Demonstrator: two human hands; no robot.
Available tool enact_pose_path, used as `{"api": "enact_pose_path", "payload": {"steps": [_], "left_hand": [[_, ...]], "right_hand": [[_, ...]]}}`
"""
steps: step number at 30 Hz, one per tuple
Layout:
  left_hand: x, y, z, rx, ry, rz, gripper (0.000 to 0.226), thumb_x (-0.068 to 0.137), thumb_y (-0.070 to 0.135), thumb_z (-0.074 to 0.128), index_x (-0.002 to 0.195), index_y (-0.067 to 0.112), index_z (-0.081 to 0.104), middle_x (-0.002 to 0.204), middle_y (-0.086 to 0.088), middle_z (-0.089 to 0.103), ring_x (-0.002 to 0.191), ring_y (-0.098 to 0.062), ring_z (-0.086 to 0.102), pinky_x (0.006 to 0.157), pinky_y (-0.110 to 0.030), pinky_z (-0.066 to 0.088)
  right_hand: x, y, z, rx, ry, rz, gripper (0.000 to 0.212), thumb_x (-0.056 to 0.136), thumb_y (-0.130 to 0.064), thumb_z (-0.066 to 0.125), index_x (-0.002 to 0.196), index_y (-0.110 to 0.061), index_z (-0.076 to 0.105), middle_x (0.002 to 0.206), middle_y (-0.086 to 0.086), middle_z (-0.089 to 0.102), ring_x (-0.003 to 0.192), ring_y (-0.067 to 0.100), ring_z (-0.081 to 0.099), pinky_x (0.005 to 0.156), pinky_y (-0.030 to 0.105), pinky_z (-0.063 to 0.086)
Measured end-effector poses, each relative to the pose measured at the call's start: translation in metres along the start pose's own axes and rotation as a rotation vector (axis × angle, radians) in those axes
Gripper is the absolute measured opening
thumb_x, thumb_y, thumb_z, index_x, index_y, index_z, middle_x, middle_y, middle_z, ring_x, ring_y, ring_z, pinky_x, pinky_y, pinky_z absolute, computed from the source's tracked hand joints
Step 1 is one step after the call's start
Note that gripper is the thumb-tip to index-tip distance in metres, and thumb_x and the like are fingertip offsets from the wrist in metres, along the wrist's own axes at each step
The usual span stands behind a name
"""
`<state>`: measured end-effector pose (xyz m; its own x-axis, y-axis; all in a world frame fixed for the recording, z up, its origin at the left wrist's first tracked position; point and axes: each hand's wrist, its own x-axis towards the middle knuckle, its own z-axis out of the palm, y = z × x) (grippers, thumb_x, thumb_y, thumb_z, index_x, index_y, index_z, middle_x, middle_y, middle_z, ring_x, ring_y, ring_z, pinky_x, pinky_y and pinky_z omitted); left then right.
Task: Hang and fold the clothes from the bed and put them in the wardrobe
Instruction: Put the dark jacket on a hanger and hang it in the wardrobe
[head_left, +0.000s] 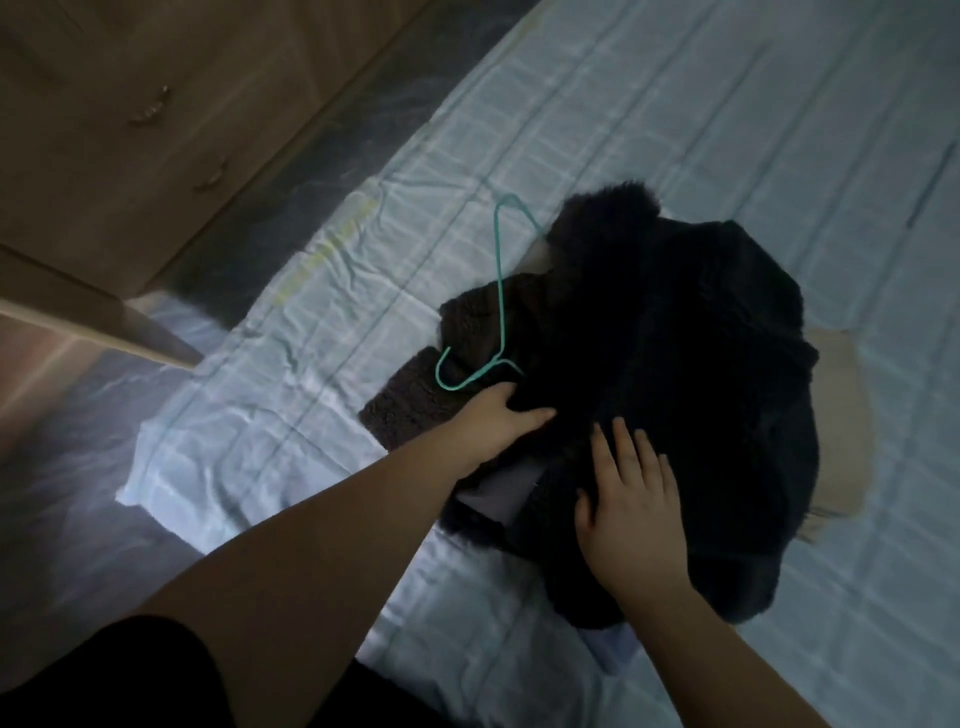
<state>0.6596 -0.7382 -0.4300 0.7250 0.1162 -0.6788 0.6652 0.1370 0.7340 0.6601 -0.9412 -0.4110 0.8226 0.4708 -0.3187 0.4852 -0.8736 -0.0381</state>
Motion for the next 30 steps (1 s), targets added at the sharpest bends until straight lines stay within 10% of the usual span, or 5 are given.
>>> {"api": "enact_pose_path", "payload": {"steps": [10,25,30], "left_hand": [[-0.03,0.029,0.035,-0.317,0.006,0.03,0.061,0.082,-0.005,0.07,0.135,0.014,0.046,0.12,-0.011,0.065,0.113,-0.026,0.063,0.096,-0.041,0.053],[-0.122,0.084,0.012,-0.066,0.207,0.235,0.054,0.077,0.017,0.078,0.127,0.015,0.058,0.111,-0.004,0.072,0.1,-0.015,0.07,0.09,-0.036,0.057],[-0.165,0.114,0.027,-0.141,0.114,0.24,0.036,0.085,0.005,0.07,0.12,0.011,0.062,0.107,-0.011,0.073,0.101,-0.024,0.07,0.091,-0.039,0.056]], "right_hand": [[-0.012,0.003,-0.016,0.178,0.055,-0.026,0.071,0.084,-0.024,0.05,0.151,-0.011,0.031,0.161,0.01,0.025,0.148,0.03,0.024,0.12,0.049,0.02],[-0.059,-0.042,-0.101,0.965,0.13,0.021,0.064,0.089,-0.016,0.051,0.149,-0.028,0.035,0.143,-0.009,0.049,0.129,0.006,0.048,0.113,0.03,0.037],[-0.079,-0.039,-0.16,0.888,0.25,-0.039,0.064,0.09,-0.044,0.054,0.148,-0.027,0.033,0.145,-0.005,0.049,0.131,0.007,0.045,0.112,0.031,0.037]]}}
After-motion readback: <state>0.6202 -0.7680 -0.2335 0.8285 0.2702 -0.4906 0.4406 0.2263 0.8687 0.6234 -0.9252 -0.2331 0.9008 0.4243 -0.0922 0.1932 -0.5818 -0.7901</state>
